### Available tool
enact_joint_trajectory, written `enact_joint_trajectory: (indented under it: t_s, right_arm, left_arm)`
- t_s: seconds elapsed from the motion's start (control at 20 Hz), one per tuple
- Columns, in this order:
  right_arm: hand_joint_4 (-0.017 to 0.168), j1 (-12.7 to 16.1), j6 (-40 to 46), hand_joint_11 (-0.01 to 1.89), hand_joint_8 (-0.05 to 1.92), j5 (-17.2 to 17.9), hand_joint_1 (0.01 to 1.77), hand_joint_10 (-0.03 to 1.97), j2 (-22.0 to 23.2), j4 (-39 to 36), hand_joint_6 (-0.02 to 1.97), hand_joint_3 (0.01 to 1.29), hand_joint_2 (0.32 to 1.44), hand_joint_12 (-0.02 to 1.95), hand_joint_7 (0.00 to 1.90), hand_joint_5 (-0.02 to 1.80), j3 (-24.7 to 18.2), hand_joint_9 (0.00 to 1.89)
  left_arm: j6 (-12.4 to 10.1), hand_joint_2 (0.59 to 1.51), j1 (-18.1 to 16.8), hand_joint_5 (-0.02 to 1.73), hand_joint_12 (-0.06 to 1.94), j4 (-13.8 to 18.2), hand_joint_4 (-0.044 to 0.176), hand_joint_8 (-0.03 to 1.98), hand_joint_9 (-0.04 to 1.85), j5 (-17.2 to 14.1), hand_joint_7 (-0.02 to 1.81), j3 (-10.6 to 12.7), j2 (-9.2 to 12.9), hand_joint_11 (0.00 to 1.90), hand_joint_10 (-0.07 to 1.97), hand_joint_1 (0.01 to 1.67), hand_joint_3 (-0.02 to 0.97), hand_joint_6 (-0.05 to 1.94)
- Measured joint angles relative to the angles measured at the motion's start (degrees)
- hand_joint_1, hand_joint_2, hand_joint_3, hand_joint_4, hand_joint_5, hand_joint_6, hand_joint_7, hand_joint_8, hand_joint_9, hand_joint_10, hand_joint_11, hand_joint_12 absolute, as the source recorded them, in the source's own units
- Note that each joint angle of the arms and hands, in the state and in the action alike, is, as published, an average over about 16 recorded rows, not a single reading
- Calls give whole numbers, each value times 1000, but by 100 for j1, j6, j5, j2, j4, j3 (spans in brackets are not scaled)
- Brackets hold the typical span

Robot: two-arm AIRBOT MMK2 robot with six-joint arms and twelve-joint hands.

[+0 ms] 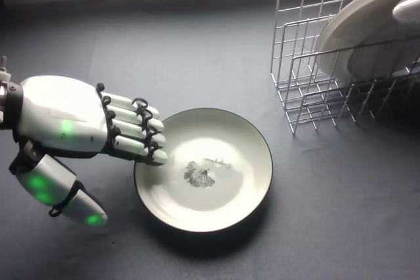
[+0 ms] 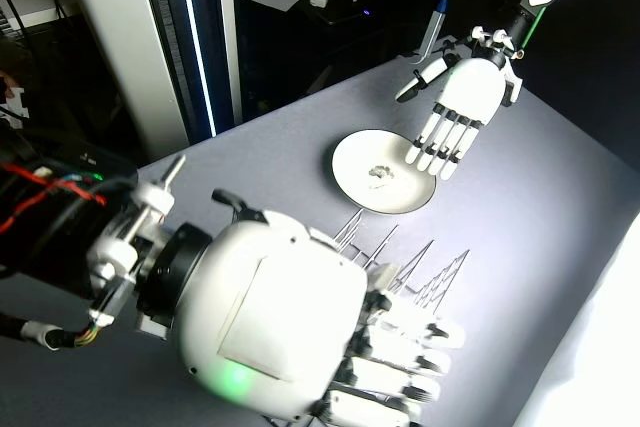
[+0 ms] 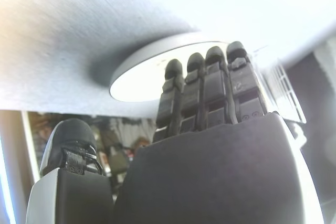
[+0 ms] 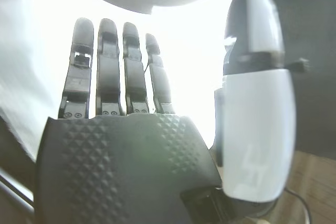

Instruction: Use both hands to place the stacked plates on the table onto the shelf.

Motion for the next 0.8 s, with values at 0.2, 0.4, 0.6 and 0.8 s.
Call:
enact_joint_trajectory:
  t_s: [0.2,0.4,0.6,0.8]
  right_arm:
    - [-3,156,-5,38,22,404,879,11,-3,-983,17,13,802,283,136,126,-134,147]
    - [-2,222,-5,12,22,875,824,12,-6,-2092,16,13,733,79,34,38,-333,43]
    - [0,178,-5,12,22,1284,814,13,-33,-3102,16,14,700,6,13,19,-551,21]
    - [2,68,-6,12,22,1461,857,12,-125,-3775,16,14,710,10,16,20,-724,22]
  left_arm:
    - [17,1141,152,160,8,-52,0,15,30,29,109,6,-14,22,-13,14,-5,3]
    - [27,1139,360,156,4,-138,0,11,20,71,109,11,-26,25,-21,14,-4,-6]
    - [33,1139,561,147,3,-223,1,4,13,115,103,11,-37,29,-24,14,-5,-19]
    - [29,1137,730,126,3,-298,2,-3,6,159,90,10,-44,31,-28,14,-5,-32]
